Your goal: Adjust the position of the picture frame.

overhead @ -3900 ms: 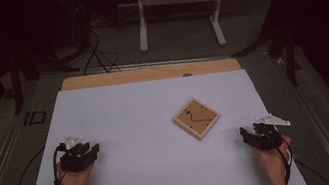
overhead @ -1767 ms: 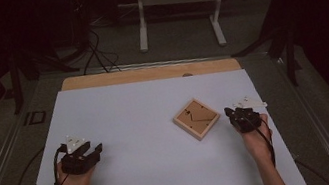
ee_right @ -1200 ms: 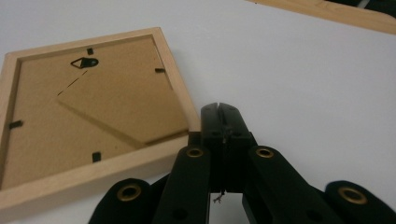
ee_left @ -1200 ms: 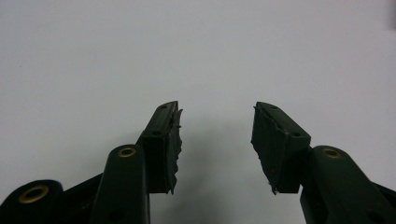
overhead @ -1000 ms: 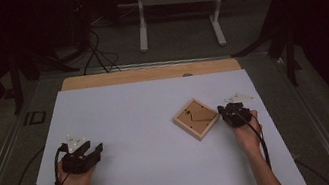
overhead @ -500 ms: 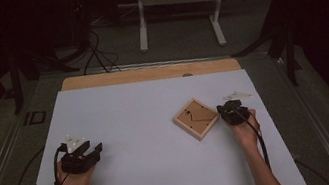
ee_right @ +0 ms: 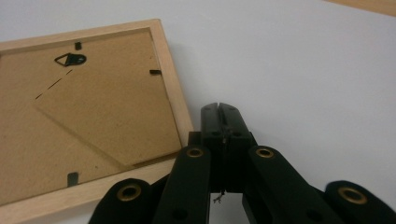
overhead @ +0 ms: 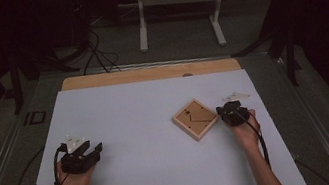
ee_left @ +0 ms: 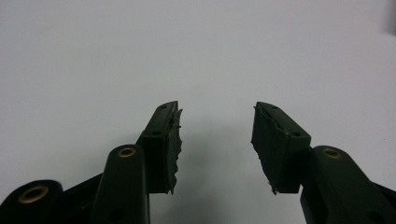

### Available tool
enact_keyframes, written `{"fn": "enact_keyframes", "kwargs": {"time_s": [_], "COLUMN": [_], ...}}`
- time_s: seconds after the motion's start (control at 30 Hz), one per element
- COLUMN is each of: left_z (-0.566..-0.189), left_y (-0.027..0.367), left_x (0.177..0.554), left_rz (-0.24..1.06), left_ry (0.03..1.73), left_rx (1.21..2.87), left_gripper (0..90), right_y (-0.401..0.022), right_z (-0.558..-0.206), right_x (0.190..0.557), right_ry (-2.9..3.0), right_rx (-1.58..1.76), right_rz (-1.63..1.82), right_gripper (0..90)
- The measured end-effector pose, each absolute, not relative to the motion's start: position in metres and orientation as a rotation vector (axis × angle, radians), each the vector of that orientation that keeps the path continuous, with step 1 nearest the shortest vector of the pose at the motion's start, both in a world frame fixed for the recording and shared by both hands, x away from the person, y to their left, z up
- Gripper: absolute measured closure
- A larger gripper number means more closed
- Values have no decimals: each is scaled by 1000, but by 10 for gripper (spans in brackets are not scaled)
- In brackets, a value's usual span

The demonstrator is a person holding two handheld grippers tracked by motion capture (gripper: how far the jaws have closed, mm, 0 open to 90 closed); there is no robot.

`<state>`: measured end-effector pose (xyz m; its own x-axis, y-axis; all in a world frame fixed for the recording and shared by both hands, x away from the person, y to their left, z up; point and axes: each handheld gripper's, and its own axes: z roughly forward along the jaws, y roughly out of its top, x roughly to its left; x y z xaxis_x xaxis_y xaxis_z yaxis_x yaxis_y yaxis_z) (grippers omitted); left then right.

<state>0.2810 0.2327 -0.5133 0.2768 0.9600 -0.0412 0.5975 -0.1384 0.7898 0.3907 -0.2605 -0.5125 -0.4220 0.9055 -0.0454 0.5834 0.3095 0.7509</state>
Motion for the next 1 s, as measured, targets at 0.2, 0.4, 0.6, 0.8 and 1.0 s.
{"fn": "enact_keyframes", "kwargs": {"time_s": [0.2, 0.4, 0.6, 0.8, 1.0], "left_z": [-513, -513, -513, -513, -513], "left_y": [233, 233, 233, 233, 233], "left_x": [281, 281, 281, 280, 281], "left_rz": [649, 649, 648, 648, 647], "left_ry": [1411, 1406, 1411, 1409, 1412], "left_rx": [1826, 1832, 1826, 1828, 1825], "left_gripper": [514, 514, 512, 512, 512], "right_y": [-257, -252, -247, -241, -235], "right_z": [-512, -511, -510, -510, -510], "right_x": [387, 382, 375, 368, 361], "right_ry": [2138, 2169, 2198, 2224, 2252], "right_rx": [1283, 1247, 1205, 1161, 1111], "right_rz": [900, 885, 886, 879, 875], "right_gripper": [898, 898, 898, 898, 898]}}
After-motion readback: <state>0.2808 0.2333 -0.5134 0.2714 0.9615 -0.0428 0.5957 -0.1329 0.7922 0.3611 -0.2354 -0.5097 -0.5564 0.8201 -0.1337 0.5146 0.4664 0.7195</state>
